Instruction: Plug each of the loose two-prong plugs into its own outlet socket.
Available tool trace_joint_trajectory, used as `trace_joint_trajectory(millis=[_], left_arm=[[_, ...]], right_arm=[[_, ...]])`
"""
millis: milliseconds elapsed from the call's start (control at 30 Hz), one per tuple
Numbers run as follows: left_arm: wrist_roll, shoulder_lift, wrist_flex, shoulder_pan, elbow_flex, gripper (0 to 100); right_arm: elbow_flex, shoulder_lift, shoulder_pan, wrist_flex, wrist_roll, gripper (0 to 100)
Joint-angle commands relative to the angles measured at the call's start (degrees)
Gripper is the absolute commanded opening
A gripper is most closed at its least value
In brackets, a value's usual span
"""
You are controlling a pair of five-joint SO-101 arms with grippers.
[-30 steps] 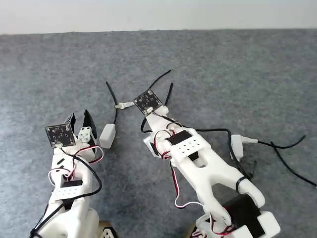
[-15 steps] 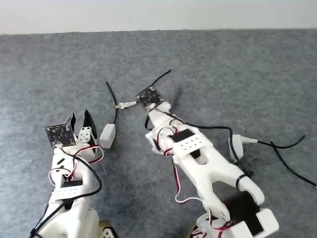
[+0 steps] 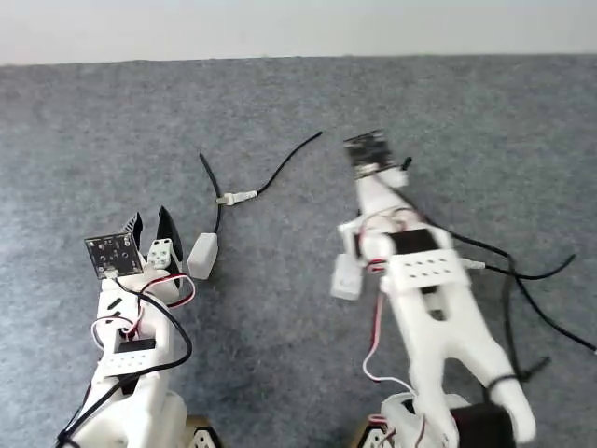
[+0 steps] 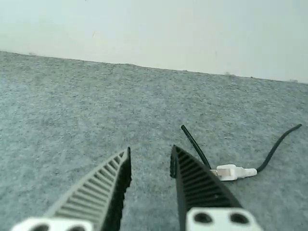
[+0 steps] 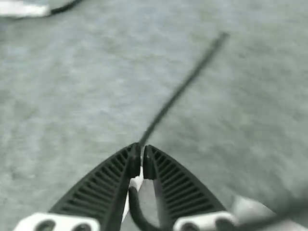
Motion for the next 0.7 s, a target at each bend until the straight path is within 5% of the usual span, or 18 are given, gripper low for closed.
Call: trace_joint_trajectory(millis=[0, 167, 667], left_arm=[[0.3, -0.9, -1.3, 0.0, -0.4, 13], [0.3, -0.8, -1.2, 0.1, -0.4, 13], [0.4, -0.8, -1.2, 0.1, -0.6, 13]], right_arm=[[-3.2, -4.6, 6.0, 2.0, -0.1, 0.8], [-3.1, -5.0, 6.8, 3.8, -0.4, 0.8], [-10.2, -5.3, 29.5, 4.2, -2.9, 1.1]])
